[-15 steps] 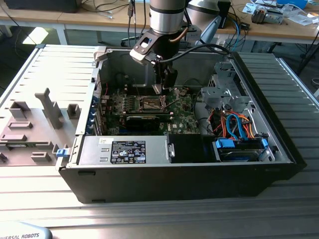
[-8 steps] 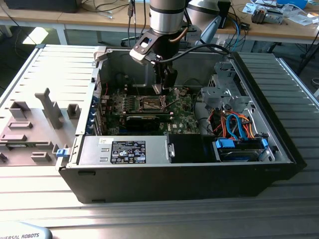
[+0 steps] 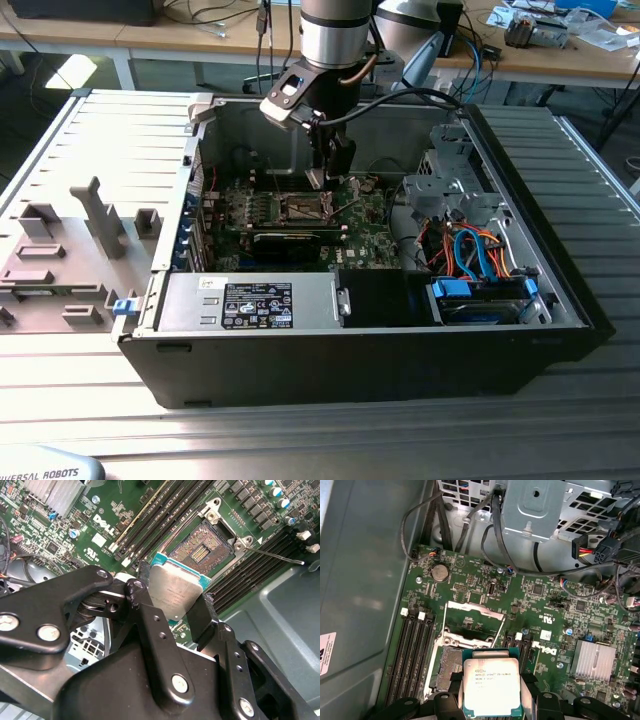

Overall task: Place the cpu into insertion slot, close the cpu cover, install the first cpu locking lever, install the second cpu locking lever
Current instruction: 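Place the cpu into insertion slot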

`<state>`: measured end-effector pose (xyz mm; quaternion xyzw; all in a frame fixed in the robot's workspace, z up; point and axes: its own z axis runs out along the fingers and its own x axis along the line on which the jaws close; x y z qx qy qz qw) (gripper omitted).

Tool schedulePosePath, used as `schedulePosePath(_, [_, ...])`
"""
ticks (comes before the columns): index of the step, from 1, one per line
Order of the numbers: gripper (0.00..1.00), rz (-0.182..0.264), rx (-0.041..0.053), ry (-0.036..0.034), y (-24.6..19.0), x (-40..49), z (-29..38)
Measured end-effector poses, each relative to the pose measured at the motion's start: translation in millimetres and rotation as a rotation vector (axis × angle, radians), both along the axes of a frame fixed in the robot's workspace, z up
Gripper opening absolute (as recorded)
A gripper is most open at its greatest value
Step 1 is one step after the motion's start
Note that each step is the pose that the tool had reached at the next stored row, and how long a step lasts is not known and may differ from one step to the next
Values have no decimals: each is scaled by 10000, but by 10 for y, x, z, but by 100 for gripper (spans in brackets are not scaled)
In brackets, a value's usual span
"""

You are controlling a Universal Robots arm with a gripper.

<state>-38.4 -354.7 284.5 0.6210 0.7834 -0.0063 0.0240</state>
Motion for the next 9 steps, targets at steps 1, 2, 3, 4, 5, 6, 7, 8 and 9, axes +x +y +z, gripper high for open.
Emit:
schedulePosePath(1, [54,-7,0,0,0,0,0])
schedulePosePath(2, [54,-12,0,0,0,0,0])
schedulePosePath(3, [54,-16,0,0,0,0,0])
schedulePosePath(4, [54,-22,0,1,0,0,0])
schedulePosePath(5, [54,-27,1,0,0,0,0])
schedulePosePath(6, [54,-32,0,0,0,0,0])
schedulePosePath(7, [54,-37,0,1,0,0,0])
schedulePosePath(8, [54,-44,0,0,0,0,0])
schedulePosePath(9, [54,-51,0,0,0,0,0])
